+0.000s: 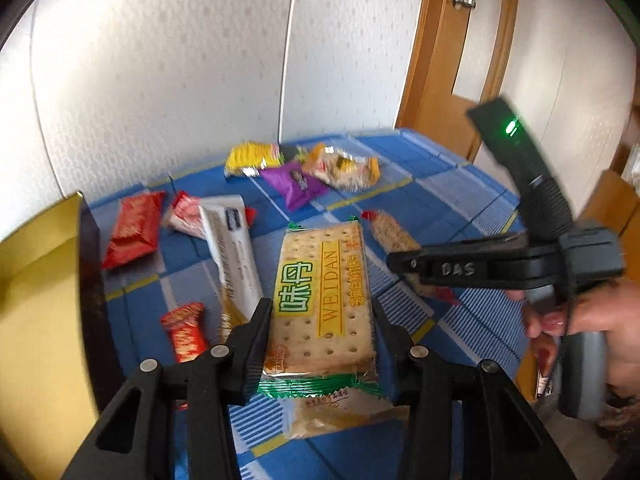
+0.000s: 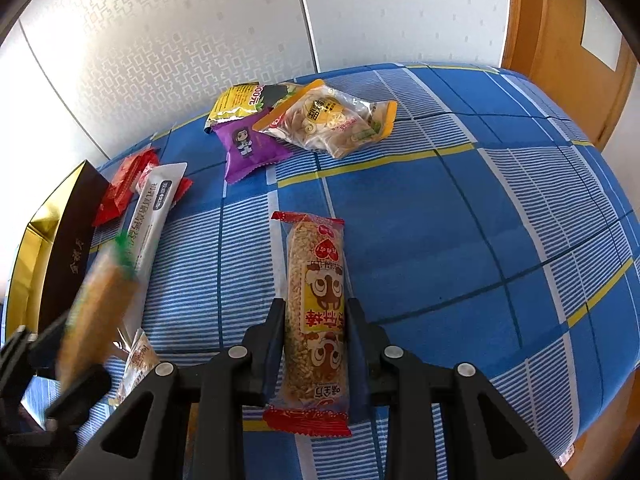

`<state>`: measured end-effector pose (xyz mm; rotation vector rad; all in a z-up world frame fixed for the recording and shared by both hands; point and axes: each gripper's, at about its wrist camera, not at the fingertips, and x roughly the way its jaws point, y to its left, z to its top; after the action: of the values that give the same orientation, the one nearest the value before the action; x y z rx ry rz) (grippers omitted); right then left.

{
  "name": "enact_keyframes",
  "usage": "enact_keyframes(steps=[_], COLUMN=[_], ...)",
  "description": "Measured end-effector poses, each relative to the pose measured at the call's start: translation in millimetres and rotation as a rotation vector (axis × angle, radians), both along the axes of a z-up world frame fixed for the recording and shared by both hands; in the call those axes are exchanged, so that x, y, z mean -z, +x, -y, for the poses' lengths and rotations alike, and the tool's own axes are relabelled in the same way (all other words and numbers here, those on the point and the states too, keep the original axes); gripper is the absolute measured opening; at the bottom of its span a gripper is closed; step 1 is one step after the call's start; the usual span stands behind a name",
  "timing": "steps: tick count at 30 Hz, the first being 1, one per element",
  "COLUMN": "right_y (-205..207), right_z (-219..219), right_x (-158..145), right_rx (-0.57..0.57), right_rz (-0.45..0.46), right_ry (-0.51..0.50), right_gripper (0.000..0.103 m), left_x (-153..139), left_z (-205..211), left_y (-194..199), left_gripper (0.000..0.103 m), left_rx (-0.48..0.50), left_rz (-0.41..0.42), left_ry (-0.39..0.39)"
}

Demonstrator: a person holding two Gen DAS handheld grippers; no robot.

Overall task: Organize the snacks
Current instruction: 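Carry both packs into the gold tray and open both tools to release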

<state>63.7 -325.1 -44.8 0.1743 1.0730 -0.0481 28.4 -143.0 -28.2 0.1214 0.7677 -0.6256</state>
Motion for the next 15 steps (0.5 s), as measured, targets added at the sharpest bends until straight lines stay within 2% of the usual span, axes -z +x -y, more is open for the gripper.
enact_keyframes(steps=[7,15], right_y=[-1.0,-1.6], right_z=[-1.2,-7.0], right_x=[-3.8,-11.8], right_rx=[0.017,0.026], right_rz=[0.024,0.066], right_ry=[0.004,0.037], right_gripper=[0.029,0.029], left_x=[-30.7,-40.7], left_z=[-45.4,-106.4], left_y=[-6.5,5.1], left_gripper=[0.046,0.046], left_rx=[-0.087,-0.238], left_rz=[0.096,0.106], left_ry=[-0.039,-0.042])
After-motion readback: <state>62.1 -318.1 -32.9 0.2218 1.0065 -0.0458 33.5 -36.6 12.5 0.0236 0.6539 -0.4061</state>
